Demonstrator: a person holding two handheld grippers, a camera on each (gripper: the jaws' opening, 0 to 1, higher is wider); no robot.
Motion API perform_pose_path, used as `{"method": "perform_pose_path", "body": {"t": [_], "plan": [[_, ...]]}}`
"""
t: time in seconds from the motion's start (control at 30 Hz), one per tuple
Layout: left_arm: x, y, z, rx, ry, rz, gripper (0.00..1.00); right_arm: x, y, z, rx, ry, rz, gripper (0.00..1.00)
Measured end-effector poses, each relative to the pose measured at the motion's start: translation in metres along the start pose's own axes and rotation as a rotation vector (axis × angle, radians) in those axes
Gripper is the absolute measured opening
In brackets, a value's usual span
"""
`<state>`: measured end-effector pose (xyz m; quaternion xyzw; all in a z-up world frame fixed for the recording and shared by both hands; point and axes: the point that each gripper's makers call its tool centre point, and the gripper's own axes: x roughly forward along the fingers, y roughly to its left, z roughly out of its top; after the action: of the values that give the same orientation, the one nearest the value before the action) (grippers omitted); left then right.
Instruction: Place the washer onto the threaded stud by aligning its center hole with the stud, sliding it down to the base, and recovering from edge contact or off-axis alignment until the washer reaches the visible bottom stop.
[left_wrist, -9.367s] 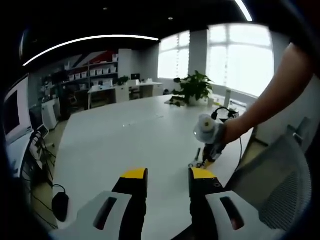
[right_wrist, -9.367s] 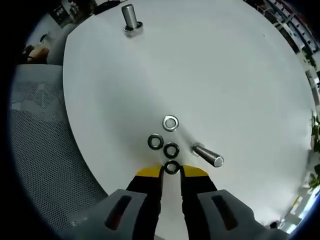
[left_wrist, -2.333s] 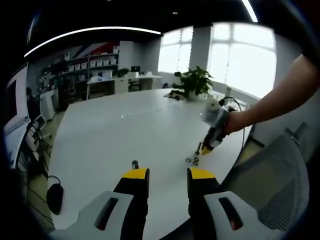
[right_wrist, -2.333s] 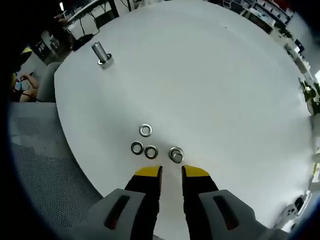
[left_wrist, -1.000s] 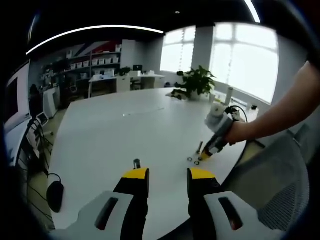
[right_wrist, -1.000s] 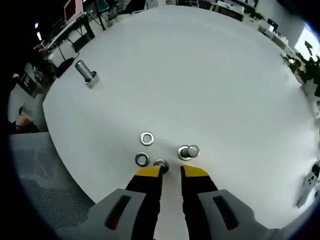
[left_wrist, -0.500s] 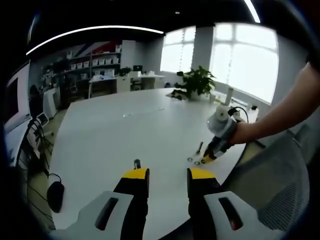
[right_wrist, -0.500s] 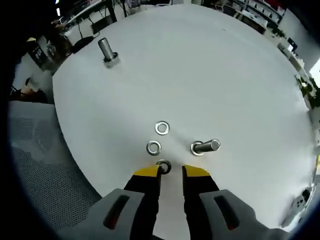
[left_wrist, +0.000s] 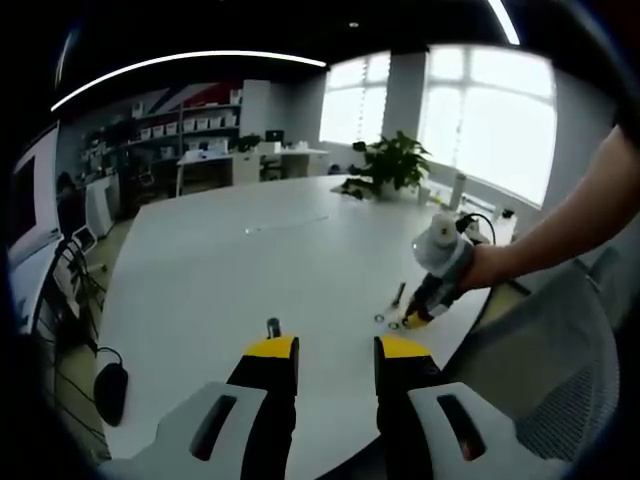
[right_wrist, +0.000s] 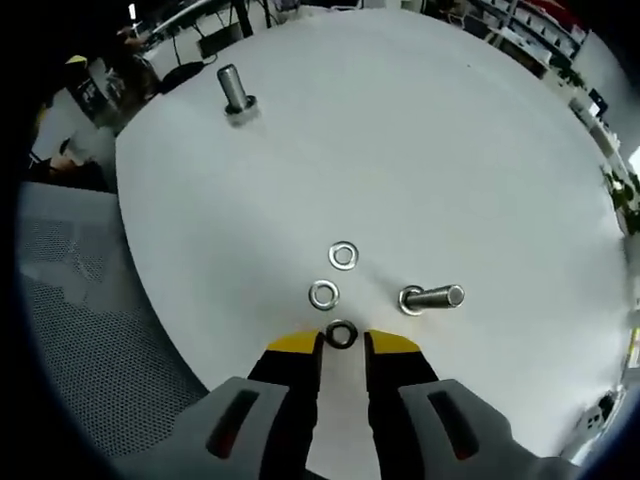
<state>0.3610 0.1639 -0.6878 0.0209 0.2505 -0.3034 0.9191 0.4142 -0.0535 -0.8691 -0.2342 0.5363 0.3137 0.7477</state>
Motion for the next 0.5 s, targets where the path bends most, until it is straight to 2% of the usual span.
{"method": "perform_pose_path", "body": {"t": [0.1, 0.27, 0.33, 0.5], "plan": [[-0.0002, 0.0002, 0.0003, -0.001, -0.002, 0.001, 0.28, 0.0006, -0.0002, 0.0004, -0.007, 0.003, -0.001, 0.18], [-0.0001, 0.0, 0.0002, -0.001, -0.001, -0.002, 0.28, 0.0006, 0.0051, 0.0013, -0.086, 0.014, 0.002, 0.16], [0.0, -0.0002, -0.0002, 0.0, 0.001, -0.002, 0.28, 0.0007, 0.0046, 0.0013, -0.093, 0.019, -0.003, 0.16], [-0.0001, -0.0006, 0.0004, 0.005, -0.001, -0.002, 0.28, 0.002, 0.0048, 0.0018, -0.145, 0.06, -0.014, 0.16]]}}
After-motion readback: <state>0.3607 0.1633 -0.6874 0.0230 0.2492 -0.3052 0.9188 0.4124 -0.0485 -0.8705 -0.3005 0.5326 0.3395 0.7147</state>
